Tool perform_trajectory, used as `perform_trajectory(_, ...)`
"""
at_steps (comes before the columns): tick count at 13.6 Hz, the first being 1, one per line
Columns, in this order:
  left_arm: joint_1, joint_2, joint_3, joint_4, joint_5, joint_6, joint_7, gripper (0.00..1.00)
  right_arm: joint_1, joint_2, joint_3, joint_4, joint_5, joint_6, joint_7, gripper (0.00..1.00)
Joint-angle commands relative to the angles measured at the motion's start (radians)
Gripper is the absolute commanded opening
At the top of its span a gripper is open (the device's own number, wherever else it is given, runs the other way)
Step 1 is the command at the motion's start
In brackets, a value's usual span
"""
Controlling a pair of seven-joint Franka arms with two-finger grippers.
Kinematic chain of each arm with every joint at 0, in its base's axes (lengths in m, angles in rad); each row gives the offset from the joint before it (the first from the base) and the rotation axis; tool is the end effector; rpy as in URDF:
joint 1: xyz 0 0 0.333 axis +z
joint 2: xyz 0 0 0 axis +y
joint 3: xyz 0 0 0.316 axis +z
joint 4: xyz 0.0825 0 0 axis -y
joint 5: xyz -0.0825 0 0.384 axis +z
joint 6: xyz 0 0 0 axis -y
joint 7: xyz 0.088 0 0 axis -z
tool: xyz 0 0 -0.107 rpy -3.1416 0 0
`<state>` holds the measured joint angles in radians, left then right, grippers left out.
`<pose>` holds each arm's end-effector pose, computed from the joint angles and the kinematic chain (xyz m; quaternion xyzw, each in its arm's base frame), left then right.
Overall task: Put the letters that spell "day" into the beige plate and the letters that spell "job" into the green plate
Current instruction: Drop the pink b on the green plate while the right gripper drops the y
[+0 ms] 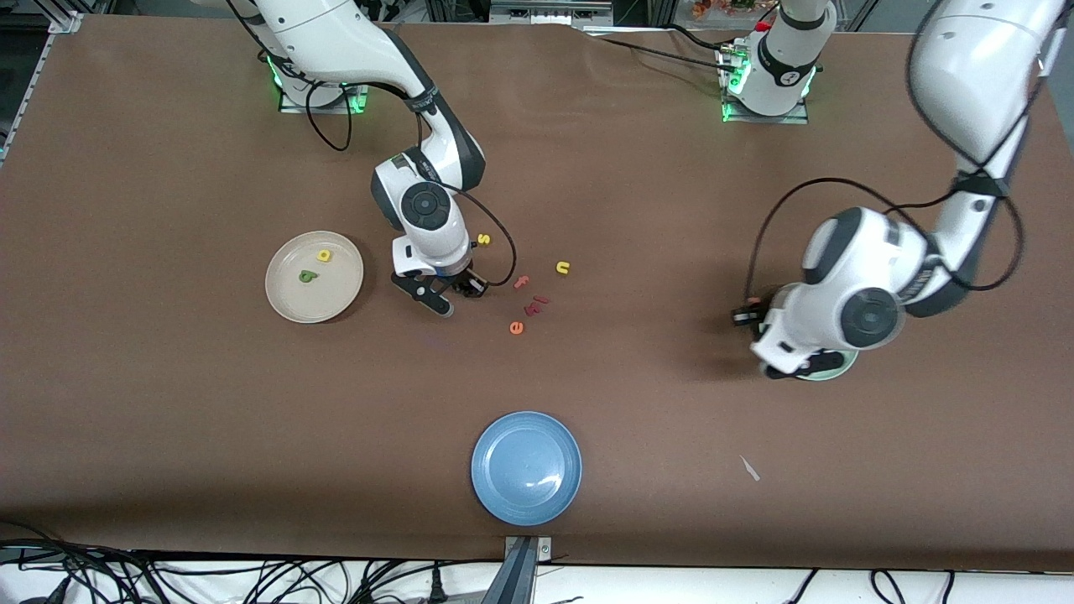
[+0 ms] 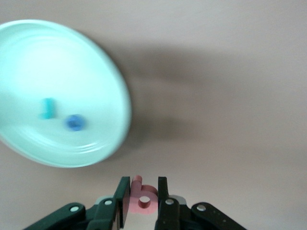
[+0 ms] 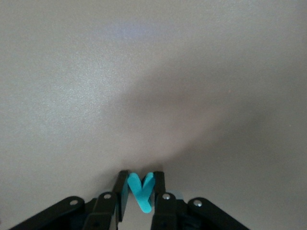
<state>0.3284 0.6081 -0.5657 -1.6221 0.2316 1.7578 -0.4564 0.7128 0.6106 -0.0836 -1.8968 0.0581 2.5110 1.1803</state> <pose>0.6322 -0.0903 0.2864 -0.9785 -0.0761 0.1911 0.0127 0.5095 0.3729 0.1787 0.9578 -0.2873 0.0073 0.0016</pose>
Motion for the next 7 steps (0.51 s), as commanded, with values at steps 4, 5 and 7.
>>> perform_trajectory(4, 0.156, -0.019, -0.014, -0.166, 0.052, 0.058, 0.206, 0.00, 0.011, -0.127, -0.114, 0.007, -0.034, -0.182, -0.179, 0.00)
perform_trajectory(5, 0.167, -0.021, -0.014, -0.211, 0.054, 0.110, 0.209, 0.00, 0.010, -0.164, -0.152, 0.001, -0.032, -0.255, -0.265, 0.00)
perform_trajectory(7, 0.181, -0.021, -0.016, -0.251, 0.054, 0.164, 0.209, 0.00, 0.010, -0.216, -0.226, -0.013, -0.032, -0.354, -0.428, 0.00)
